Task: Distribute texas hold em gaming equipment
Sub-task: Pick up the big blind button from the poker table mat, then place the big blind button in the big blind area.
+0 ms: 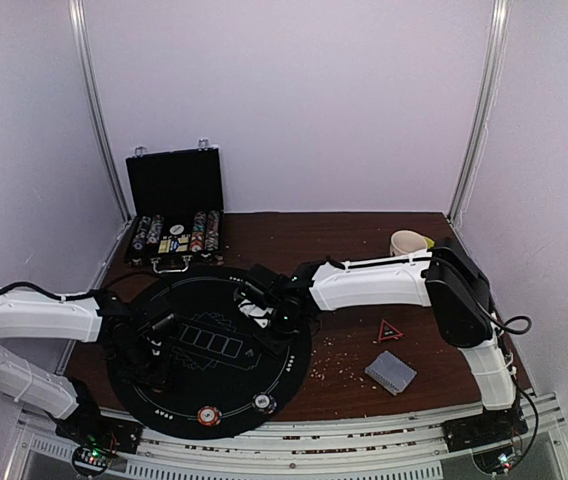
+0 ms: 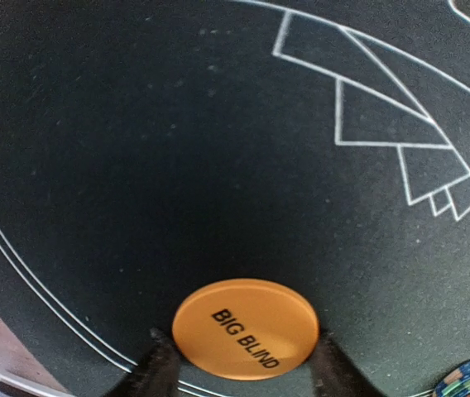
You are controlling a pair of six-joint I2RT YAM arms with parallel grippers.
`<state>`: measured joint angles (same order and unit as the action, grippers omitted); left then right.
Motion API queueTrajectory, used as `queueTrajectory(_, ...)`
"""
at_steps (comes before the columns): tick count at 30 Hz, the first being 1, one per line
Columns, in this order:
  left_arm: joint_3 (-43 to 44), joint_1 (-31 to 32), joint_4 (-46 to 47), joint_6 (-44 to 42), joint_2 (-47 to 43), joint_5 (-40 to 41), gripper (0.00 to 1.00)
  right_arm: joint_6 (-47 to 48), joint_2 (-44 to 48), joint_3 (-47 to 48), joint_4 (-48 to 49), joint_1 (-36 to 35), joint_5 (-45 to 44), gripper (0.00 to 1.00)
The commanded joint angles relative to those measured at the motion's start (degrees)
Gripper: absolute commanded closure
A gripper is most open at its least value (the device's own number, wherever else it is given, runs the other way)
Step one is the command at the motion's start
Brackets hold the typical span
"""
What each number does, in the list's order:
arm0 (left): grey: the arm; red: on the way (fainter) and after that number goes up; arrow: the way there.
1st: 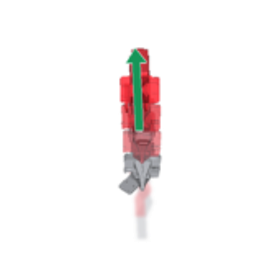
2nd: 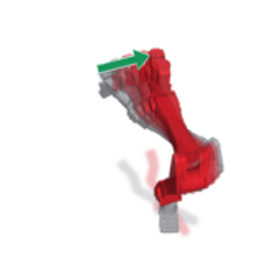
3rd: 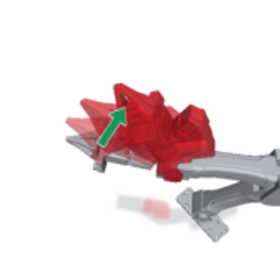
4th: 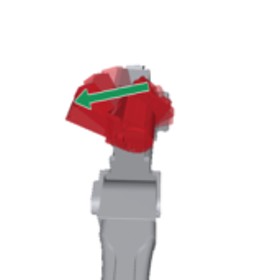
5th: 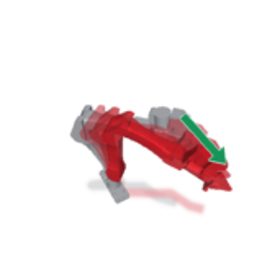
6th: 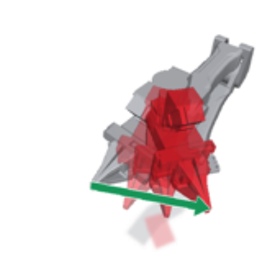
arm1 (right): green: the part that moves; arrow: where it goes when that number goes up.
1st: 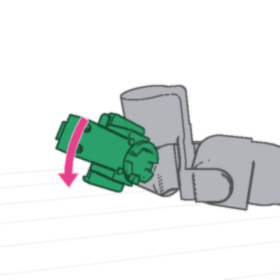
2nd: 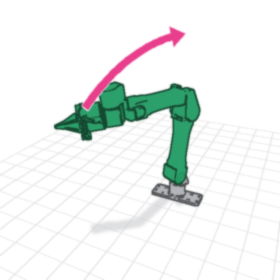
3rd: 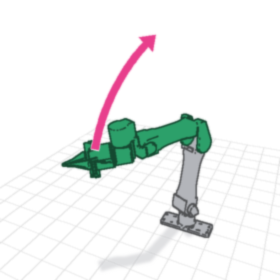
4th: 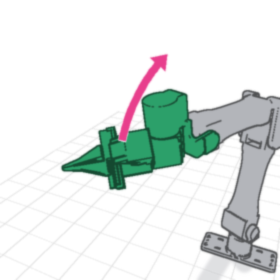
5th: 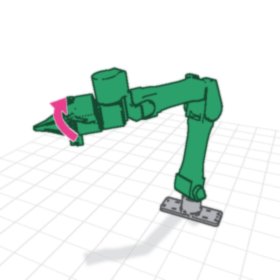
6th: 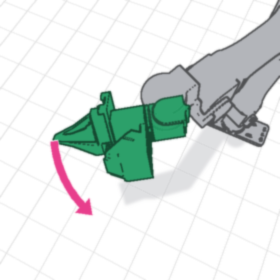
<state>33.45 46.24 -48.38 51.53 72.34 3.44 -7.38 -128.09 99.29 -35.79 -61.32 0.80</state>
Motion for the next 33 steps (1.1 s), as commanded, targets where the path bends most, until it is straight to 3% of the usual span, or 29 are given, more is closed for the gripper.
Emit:
queueTrajectory(1, -2.11, 0.26, 6.72, 0.33, 1.84, -0.66, 0.53, 0.78, 0.17, -2.56, -3.39, -0.18, -1.76, 0.63)
queueTrajectory(4, -1.75, 0.26, 6.81, 0.87, 1.21, 0.08, 0.63, 0.78, 0.23, -2.86, -3.39, -0.18, -1.86, 0.63)
queueTrajectory(8, -0.19, 0.23, 5.42, 1.44, 0.38, 1.44, 0.68, 0.8, 0.55, -3.2, -3.35, -0.12, -1.94, 0.63)
queueTrajectory(16, 6.71, -3.17, 2.04, -0.89, -1.91, 5.52, 0.69, 0.72, 0.91, -3.56, -3.35, -0.12, -2.12, 0.64)
queueTrajectory(19, 9.51, -8.68, 2.75, -5.49, -1.85, 5.9, 0.7, 0.53, 1.1, -3.76, -3.46, -0.16, -2.12, 0.65)
queueTrajectory(24, 10.43, -23.65, 7.88, -15.37, -0.55, 5.54, 0.7, 0.5, 1.29, -2.98, -3.63, -0.5, -1.77, 0.66)
queueTrajectory(33, 19.74, -41.18, 15.29, -27.5, 15.09, 5.46, 0.73, -0.08, 1.51, -1.39, -4.57, -1.54, -2.53, 0.66)
